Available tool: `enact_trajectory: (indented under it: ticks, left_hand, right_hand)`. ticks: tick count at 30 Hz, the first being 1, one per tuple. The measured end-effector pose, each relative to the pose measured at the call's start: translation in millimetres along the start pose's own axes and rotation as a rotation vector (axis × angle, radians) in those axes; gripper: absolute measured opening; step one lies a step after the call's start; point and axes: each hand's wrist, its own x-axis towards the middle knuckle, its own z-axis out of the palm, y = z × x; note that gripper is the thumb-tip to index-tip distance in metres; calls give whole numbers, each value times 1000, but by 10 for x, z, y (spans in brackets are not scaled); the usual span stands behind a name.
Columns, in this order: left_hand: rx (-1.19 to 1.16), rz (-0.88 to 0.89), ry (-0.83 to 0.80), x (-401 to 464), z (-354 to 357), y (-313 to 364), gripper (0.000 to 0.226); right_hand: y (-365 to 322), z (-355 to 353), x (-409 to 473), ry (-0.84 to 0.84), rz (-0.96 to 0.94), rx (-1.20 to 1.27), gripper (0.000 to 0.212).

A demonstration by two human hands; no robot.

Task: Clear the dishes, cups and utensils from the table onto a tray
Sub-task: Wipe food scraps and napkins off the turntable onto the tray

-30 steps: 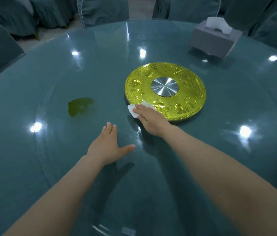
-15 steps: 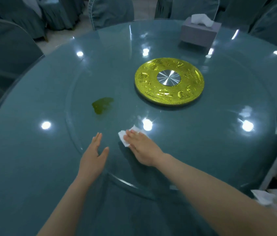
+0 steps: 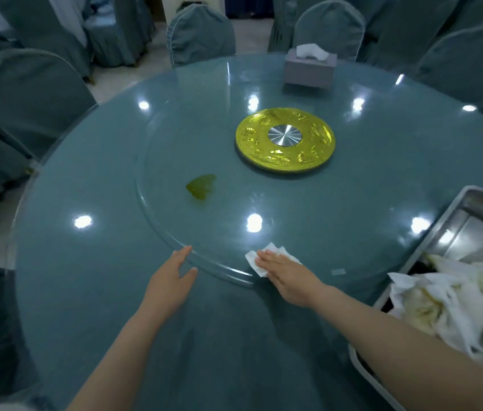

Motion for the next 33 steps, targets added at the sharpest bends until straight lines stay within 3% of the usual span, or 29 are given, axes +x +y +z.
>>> enact_trajectory:
  ticks: [9, 17, 19, 24, 27, 33]
  left_hand:
    - [85, 121, -77, -154, 247, 458, 54]
    - [279, 174, -223, 68, 695, 576, 59]
    - [339, 173, -236, 154, 761, 551, 61]
    - [623, 159, -277, 421, 914, 524, 70]
    - [728, 118, -250, 557, 980, 523, 71]
    - [743, 110, -216, 767, 1077, 610, 69]
  right_hand:
    - [553, -407, -624, -19, 381, 5, 41]
    - [769, -329, -992, 84, 503, 101, 41]
    - [790, -374, -1038, 172, 504, 225, 40]
    - [816, -566, -1309, 616, 556, 655, 34]
    - [860, -686, -1575, 790, 538, 858, 30]
    - [1011, -843, -2090, 977, 604, 937, 26]
